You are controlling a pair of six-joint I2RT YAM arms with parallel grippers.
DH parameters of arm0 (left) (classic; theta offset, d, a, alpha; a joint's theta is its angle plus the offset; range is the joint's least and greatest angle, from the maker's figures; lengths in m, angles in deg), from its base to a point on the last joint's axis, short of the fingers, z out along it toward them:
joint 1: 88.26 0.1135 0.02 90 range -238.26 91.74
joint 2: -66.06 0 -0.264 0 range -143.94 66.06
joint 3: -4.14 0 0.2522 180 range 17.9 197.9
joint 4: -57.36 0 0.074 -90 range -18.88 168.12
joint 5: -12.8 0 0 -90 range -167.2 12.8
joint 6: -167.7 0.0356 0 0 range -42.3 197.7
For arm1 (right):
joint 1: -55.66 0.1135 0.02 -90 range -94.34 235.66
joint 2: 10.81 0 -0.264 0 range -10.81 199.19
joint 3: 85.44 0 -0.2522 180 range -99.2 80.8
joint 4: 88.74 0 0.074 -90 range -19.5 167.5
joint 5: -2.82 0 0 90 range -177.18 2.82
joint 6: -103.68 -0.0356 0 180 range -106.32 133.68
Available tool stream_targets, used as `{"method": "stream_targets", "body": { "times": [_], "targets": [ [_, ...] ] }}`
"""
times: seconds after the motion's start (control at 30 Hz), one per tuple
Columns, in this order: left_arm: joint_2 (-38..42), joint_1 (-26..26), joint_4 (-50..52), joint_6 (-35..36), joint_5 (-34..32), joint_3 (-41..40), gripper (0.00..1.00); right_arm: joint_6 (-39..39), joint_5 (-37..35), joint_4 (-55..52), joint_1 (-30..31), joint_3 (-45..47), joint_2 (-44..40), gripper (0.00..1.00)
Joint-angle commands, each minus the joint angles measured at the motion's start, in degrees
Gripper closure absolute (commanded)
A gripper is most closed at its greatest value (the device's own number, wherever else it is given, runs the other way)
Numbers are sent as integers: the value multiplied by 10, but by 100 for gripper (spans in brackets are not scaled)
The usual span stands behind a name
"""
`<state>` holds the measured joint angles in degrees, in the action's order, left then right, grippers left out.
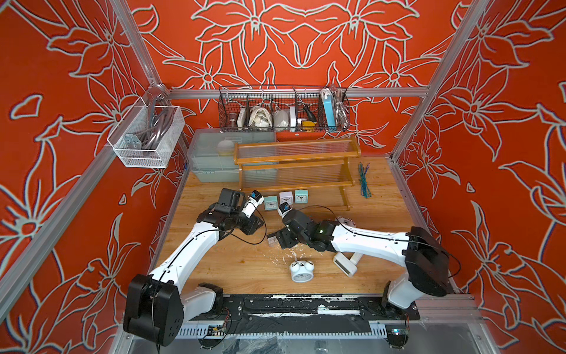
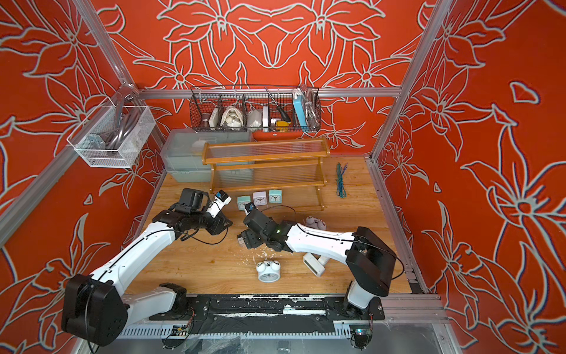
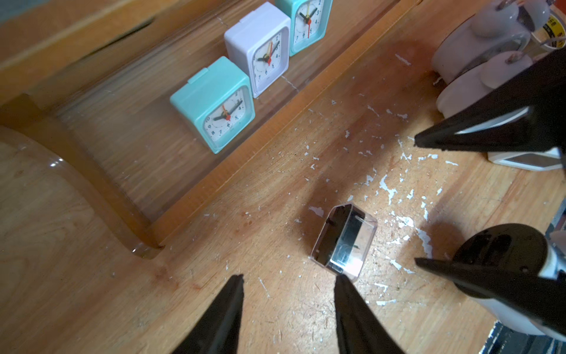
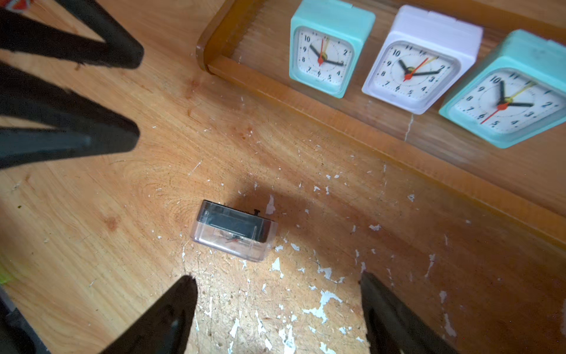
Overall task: Place the alarm clocks on the shelf by style
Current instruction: Pick up the alarm from the center of the board.
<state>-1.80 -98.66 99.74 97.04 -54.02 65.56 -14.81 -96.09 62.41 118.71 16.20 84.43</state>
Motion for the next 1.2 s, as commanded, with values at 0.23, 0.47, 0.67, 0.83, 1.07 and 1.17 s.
{"method": "stream_targets", "body": {
  "times": [0.23, 0.47, 0.67, 0.83, 1.07, 1.17],
  "targets": [
    [12, 16, -2, -14, 10, -4, 50, -30, -5, -39, 27, -74, 89, 10],
    [10, 18, -2, -14, 15, -5, 50, -37, -13, -33, 28, -89, 122, 10],
    [11, 18, -1, -13, 16, -7, 50, -38, -14, -28, 27, -101, 147, 11],
    [12, 18, -1, -12, 16, -8, 50, -36, -20, -25, 27, -108, 160, 14],
    [14, 19, -1, -11, 15, -10, 50, -29, -29, -25, 28, -118, 172, 17],
    [14, 18, -2, -11, 14, -10, 50, -25, -34, -25, 28, -118, 171, 21]
  ]
}}
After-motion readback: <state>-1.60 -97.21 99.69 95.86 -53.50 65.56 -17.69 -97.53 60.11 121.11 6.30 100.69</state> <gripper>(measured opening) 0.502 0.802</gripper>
